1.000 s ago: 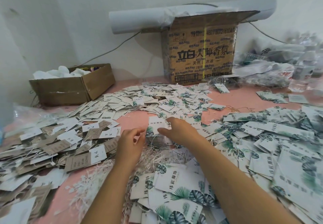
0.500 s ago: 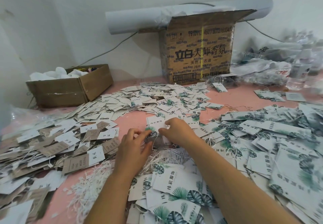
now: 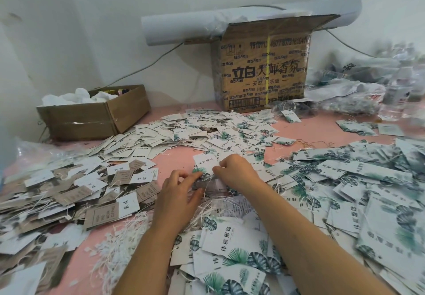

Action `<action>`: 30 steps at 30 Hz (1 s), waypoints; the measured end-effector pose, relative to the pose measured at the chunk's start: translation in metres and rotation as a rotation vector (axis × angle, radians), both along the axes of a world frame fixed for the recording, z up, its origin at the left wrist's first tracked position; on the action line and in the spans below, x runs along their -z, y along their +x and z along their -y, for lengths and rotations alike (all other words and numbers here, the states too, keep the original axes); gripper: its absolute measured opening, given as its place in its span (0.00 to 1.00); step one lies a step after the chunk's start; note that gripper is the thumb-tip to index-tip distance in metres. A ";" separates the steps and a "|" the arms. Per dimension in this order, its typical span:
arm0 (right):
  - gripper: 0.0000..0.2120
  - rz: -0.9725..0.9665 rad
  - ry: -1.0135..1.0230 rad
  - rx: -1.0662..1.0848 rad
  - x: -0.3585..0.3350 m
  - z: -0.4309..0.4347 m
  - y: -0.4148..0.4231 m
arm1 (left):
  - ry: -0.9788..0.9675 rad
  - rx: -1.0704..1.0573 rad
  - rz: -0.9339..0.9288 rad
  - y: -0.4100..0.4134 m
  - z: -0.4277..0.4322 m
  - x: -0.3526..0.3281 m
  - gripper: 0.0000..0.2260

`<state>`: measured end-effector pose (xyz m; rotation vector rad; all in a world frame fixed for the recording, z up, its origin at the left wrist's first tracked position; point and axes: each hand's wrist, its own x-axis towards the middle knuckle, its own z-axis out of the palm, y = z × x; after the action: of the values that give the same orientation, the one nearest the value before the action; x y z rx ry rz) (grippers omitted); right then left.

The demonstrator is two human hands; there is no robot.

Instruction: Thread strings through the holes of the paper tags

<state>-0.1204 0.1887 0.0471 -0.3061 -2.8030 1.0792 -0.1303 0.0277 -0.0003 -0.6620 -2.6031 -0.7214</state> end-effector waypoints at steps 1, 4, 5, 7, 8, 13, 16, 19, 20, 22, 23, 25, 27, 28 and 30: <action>0.12 -0.004 0.005 -0.005 0.000 0.000 -0.001 | 0.003 0.000 0.001 0.000 0.000 0.000 0.20; 0.09 -0.006 0.030 -0.007 -0.002 0.001 -0.002 | 0.010 0.000 0.002 0.000 0.000 0.000 0.20; 0.08 -0.017 0.044 -0.010 -0.003 0.002 -0.002 | 0.014 0.000 0.000 0.000 0.000 0.001 0.20; 0.05 -0.055 0.026 -0.020 -0.005 0.003 -0.001 | 0.020 0.000 -0.002 -0.001 0.000 0.001 0.20; 0.09 -0.085 0.002 -0.012 -0.006 0.003 0.000 | 0.024 -0.001 -0.001 -0.001 0.000 0.001 0.20; 0.04 -0.234 -0.174 0.026 -0.008 0.001 0.001 | 0.036 0.000 -0.048 0.000 -0.001 0.000 0.19; 0.05 -0.256 -0.354 0.031 -0.010 -0.001 0.002 | 0.072 -0.020 -0.091 0.000 -0.001 -0.001 0.18; 0.06 -0.255 -0.463 -0.068 -0.016 -0.001 0.006 | 0.282 0.010 -0.019 0.005 -0.005 -0.007 0.16; 0.06 -0.233 -0.489 -0.127 -0.018 -0.002 0.008 | 0.421 0.036 0.057 0.007 -0.007 -0.010 0.16; 0.06 -0.144 -0.514 -0.267 -0.023 -0.004 0.011 | 0.712 0.089 0.216 0.009 -0.008 -0.015 0.13; 0.06 -0.087 -0.492 -0.336 -0.025 -0.005 0.014 | 0.838 0.107 0.264 0.009 -0.007 -0.016 0.10; 0.07 0.005 -0.393 -0.415 -0.028 -0.006 0.017 | 1.031 0.110 0.298 0.006 -0.005 -0.018 0.06; 0.11 0.010 -0.326 -0.342 -0.030 -0.005 0.017 | 1.139 0.077 0.314 0.004 -0.002 -0.018 0.09; 0.12 -0.029 -0.292 -0.254 -0.029 -0.006 0.015 | 1.173 0.060 0.326 0.003 -0.001 -0.018 0.09; 0.13 -0.132 -0.152 -0.049 -0.026 -0.012 0.007 | 1.213 0.033 0.344 0.001 0.000 -0.016 0.09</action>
<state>-0.1133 0.2008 0.0730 -0.1738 -2.6312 1.2772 -0.1289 0.0281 0.0160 -0.1763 -1.8181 -2.2392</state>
